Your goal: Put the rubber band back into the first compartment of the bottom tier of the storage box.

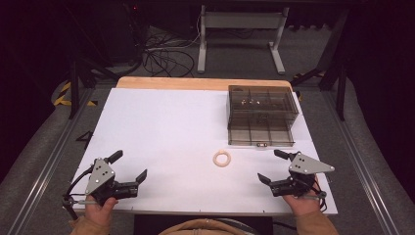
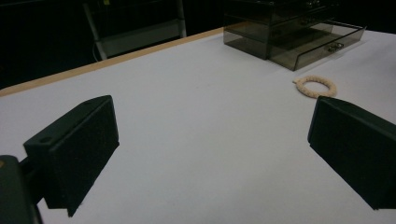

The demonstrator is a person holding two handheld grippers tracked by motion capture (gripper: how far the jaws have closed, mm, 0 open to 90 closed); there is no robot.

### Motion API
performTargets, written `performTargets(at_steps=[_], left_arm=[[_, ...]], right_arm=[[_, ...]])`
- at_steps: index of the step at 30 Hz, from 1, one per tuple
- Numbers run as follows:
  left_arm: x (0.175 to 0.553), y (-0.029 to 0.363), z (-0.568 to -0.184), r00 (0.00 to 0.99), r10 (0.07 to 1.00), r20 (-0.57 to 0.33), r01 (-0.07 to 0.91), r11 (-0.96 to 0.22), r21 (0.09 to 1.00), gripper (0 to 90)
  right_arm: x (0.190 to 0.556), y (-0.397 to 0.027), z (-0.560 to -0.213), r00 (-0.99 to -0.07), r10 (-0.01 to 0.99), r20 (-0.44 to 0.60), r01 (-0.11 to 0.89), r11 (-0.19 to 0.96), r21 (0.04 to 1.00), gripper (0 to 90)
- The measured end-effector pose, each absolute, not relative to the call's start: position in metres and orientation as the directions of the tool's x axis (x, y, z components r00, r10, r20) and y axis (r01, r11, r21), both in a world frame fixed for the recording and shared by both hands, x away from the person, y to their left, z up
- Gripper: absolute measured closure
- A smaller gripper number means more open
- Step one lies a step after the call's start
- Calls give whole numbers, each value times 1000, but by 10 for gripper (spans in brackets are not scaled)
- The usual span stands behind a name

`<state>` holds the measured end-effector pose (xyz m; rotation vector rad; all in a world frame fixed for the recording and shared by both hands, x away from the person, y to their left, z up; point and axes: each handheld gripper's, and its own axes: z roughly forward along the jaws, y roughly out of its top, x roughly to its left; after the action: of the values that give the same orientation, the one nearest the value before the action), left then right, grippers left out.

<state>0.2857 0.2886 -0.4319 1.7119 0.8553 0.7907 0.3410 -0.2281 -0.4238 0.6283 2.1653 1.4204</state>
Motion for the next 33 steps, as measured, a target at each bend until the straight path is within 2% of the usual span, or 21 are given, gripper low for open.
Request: performTargets(at_steps=[33], left_arm=[[286, 288, -433, 534, 838, 108, 174, -234, 956, 25]], right_arm=[[378, -174, -402, -839, 538, -77, 166, 390, 906, 97]])
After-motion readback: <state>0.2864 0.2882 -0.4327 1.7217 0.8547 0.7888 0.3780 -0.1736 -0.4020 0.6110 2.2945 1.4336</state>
